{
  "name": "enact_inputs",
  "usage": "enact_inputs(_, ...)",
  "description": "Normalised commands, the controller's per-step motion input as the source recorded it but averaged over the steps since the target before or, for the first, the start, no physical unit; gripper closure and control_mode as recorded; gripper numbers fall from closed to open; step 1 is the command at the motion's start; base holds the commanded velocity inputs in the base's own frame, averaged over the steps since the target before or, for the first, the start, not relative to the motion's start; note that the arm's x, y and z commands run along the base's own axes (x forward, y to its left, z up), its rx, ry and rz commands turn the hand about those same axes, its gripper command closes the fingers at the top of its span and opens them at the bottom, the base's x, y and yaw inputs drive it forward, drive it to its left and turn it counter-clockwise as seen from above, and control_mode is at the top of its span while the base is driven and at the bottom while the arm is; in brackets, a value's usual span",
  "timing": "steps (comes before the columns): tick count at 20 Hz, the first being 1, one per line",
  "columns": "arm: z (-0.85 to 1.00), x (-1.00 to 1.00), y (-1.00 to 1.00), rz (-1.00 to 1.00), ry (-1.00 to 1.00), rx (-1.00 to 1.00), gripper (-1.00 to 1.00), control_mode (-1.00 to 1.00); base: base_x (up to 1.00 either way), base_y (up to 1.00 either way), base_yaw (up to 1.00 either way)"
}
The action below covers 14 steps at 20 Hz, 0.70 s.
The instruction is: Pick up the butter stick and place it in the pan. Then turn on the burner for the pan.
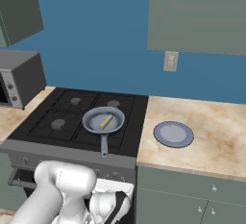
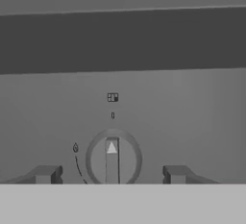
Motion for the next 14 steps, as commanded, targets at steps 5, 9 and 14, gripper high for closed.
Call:
enact_inputs(5,0.02,0.10,0.00,0.00,0.00,0.00,-1.00,-1.00,0.00,0.00,0.00)
enact_inputs(9,0.13,0.00,0.02,-0.01,0.00,0.00,-1.00,-1.00,0.00,0.00,0.00)
enact_inputs(14,0.13,0.02,0.00,-0.02,0.00,0.00,-1.00,-1.00,0.00,0.00,0.00)
